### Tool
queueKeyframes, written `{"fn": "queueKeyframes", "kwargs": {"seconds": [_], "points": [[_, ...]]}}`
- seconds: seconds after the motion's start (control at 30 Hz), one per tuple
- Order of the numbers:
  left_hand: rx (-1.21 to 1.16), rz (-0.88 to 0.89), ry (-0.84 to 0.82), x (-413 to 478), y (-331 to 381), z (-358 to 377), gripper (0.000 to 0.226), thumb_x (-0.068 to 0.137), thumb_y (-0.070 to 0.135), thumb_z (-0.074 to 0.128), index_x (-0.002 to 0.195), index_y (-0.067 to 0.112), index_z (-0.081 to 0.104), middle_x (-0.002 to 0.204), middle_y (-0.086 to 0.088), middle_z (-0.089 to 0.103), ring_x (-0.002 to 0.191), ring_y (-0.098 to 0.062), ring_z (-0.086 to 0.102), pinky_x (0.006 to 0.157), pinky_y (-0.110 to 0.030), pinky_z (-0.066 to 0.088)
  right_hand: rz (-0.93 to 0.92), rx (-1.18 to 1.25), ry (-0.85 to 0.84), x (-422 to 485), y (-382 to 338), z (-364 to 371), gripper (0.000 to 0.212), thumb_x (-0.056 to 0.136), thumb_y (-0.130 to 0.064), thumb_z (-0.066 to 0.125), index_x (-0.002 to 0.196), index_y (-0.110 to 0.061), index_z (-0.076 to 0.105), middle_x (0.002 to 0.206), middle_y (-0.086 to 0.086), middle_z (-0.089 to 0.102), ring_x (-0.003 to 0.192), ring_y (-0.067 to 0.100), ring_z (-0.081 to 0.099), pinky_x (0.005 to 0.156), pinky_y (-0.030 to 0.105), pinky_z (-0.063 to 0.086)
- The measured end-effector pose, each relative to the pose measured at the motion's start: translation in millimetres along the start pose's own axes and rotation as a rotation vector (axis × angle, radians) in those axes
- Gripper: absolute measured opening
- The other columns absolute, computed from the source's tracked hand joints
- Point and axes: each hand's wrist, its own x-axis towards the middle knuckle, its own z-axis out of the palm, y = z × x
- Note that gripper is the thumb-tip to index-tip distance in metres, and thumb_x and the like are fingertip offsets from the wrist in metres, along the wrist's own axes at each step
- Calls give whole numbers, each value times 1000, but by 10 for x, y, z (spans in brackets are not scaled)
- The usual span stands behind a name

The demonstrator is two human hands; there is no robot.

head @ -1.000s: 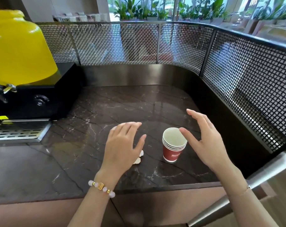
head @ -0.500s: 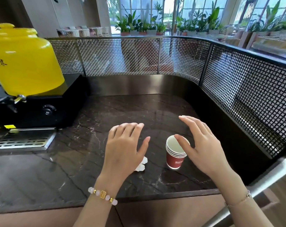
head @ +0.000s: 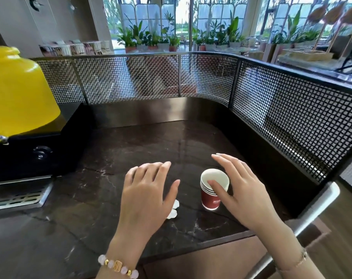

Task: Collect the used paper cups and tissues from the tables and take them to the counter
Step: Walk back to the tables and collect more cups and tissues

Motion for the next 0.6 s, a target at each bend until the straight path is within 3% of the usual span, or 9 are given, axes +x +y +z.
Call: {"fn": "queueKeyframes", "kwargs": {"seconds": [0.13, 0.3, 0.6], "points": [[-38, 61, -13, 40, 138, 36, 46, 88, 44, 39, 113, 15, 63, 105, -1, 68, 100, -23, 62, 91, -43, 45, 44, -31, 31, -143, 76, -127, 51, 88, -40, 61, 132, -16, 54, 132, -2, 57, 123, 19, 52, 95, 35, 47], [-105, 151, -46, 128, 532, 72, 47, 86, 45, 39, 115, 16, 62, 108, -1, 68, 101, -24, 62, 93, -43, 44, 106, -126, 82, -398, 290, -415, 55, 91, -52, 46, 132, -16, 54, 131, -2, 57, 123, 16, 52, 98, 28, 43], [-332, 419, -44, 157, 1991, 184, 44, 88, 42, 41, 114, 13, 63, 106, 0, 67, 101, -23, 61, 92, -43, 46, 292, -338, 223, -1236, 968, -1347, 54, 88, -48, 45, 130, -16, 57, 128, -1, 60, 119, 20, 56, 96, 36, 48]]}}
